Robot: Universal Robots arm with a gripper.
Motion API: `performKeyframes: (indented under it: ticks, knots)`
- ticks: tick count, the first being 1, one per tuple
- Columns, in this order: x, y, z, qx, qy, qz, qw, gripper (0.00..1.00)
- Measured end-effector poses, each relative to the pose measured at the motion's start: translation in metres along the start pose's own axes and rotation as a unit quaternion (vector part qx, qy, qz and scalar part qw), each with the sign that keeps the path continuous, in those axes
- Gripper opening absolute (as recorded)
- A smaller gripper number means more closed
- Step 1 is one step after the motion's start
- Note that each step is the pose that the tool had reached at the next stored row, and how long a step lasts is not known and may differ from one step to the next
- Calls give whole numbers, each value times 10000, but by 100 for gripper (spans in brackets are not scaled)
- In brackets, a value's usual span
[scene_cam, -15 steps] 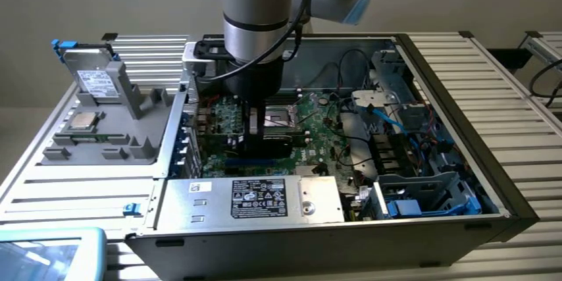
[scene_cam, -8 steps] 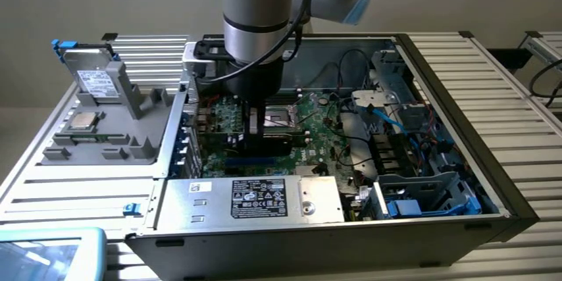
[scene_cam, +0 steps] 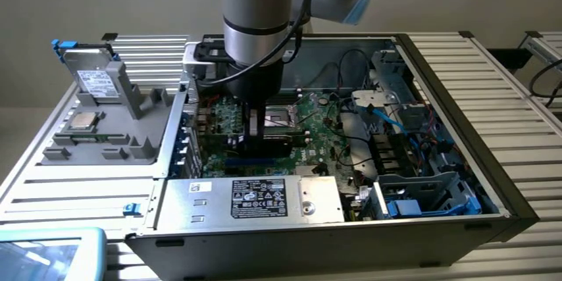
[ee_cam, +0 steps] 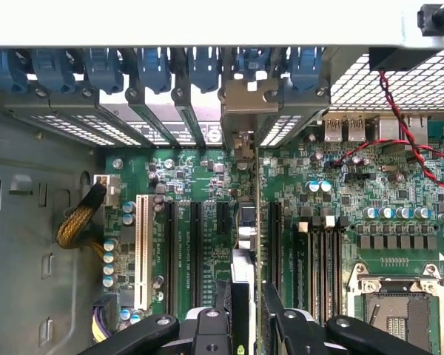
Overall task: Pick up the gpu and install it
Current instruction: 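Insert the gpu into the slot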
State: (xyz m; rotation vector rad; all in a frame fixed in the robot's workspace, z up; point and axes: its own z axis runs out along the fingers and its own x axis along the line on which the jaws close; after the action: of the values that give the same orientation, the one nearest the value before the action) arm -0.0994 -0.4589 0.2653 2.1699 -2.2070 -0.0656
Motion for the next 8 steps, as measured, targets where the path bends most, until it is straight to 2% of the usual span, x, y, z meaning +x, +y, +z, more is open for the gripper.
performKeyframes:
  ticks: [3, 7, 8]
  knots:
    - [0, 0, 10, -1, -10, 0, 10000, 27]
    - [0, -2, 35, -1, -69, -4, 10000, 27]
    - [-1, -2, 35, -1, -72, -4, 10000, 27]
